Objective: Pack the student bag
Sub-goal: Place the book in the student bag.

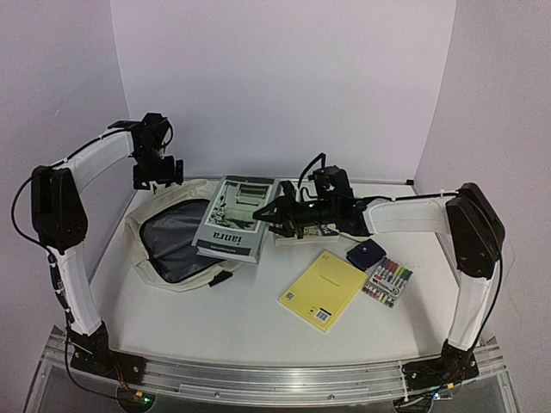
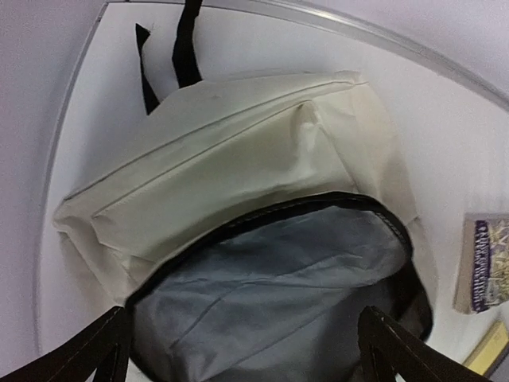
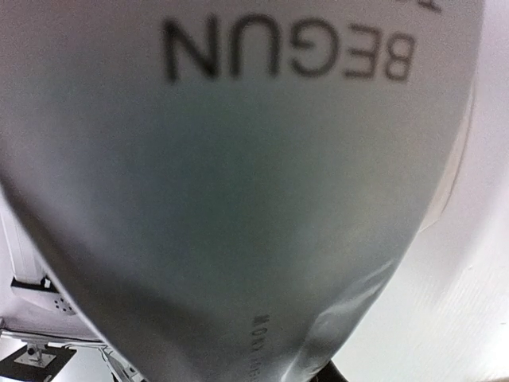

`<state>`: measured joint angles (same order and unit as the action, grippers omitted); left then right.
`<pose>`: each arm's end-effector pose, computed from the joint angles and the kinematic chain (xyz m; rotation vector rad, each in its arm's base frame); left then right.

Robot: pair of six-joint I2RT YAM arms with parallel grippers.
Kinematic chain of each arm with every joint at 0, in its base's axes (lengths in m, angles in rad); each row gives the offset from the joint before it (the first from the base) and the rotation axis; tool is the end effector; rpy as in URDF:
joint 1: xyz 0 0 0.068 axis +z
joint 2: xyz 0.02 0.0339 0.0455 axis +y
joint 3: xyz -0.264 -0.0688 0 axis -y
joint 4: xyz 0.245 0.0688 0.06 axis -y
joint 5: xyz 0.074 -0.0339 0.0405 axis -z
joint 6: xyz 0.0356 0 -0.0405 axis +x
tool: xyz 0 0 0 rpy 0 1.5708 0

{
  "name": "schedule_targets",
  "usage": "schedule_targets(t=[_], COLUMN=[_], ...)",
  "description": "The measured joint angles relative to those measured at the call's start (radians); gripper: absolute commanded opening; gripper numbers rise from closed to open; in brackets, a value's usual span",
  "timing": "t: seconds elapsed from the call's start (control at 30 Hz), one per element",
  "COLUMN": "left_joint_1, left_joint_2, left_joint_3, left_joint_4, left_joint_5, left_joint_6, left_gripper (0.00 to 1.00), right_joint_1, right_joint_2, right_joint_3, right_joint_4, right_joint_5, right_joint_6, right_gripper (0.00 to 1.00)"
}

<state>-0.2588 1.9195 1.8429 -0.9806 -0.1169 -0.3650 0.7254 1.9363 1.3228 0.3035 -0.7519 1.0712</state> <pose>0.4001 -0.1016 0.3074 -0.1791 2.6114 -0.0651 0.3164 0.3131 0.2376 -0.2467 2.2854 1.8040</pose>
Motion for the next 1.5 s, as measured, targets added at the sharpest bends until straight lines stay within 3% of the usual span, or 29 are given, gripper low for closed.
schedule_targets(t=[0.13,0.5,0.63,0.9,1.13,1.2,1.37,1.5], left_joint_1=[0.049,0.121,0.124,0.117,0.02,-0.017,-0.047,-0.008], left_joint_2=[0.113,0.212,0.238,0.221,0.129,0.103,0.082,0.089], left_joint_3=[0.129,0.121,0.095,-0.098,-0.143,-0.142,-0.127,-0.068], left_joint_4=[-0.088,-0.19,-0.189,-0.151,-0.144,-0.145,-0.146,-0.147], left_joint_5=[-0.005,0.043,0.066,0.179,0.216,0.231,0.233,0.209], left_joint_6=[0.096,0.204,0.216,0.216,0.204,0.199,0.176,0.164], left_gripper=[1.0,0.98,0.79,0.44,0.32,0.33,0.73,0.87], right_joint_1=[0.043,0.087,0.087,0.053,-0.027,-0.048,-0.074,-0.075], right_joint_2=[0.022,0.169,0.218,0.241,0.241,0.241,0.24,0.232], right_joint_3=[-0.001,-0.001,0.007,0.039,0.087,0.105,0.139,0.141], right_joint_4=[0.0,-0.02,-0.011,-0.033,-0.11,-0.149,-0.22,-0.243], right_joint_5=[0.0,0.011,0.002,-0.029,-0.033,-0.031,-0.025,-0.02], right_joint_6=[-0.009,-0.027,-0.023,-0.034,-0.096,-0.124,-0.193,-0.21], right_gripper=[0.09,0.08,0.08,0.07,0.05,0.05,0.04,0.03])
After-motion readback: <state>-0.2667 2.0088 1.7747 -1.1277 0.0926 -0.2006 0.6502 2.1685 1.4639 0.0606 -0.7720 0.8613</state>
